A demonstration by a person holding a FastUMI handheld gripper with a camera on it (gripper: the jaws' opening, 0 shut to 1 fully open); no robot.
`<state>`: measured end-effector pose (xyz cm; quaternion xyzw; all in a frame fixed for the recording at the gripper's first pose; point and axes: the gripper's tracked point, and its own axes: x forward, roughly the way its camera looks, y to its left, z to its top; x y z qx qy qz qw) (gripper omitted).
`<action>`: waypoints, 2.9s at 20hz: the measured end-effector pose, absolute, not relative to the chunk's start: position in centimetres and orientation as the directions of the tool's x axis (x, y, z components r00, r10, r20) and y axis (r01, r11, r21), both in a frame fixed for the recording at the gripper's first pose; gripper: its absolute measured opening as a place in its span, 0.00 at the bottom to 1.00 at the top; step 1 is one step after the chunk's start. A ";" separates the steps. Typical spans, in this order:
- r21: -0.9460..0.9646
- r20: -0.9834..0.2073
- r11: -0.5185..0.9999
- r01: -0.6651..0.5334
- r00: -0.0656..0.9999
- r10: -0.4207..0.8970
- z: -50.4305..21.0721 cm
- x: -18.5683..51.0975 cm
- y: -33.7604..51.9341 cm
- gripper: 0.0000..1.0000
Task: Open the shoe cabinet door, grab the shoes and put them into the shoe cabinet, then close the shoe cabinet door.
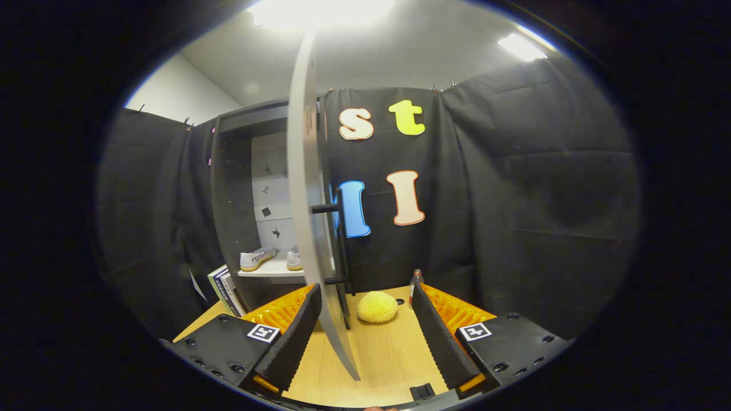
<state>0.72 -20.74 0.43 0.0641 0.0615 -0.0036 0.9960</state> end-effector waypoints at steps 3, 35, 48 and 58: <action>0.151 -0.103 0.988 -0.007 0.994 0.023 1.0 3.2 -23.2 0.98; 0.165 -0.136 0.984 -0.063 0.987 0.086 0.9 7.4 -9.5 0.98; 0.104 -0.132 0.987 -0.121 0.982 0.134 1.1 9.1 0.2 0.98; 0.093 -0.147 0.991 -0.096 0.983 0.109 0.8 8.8 -1.0 0.98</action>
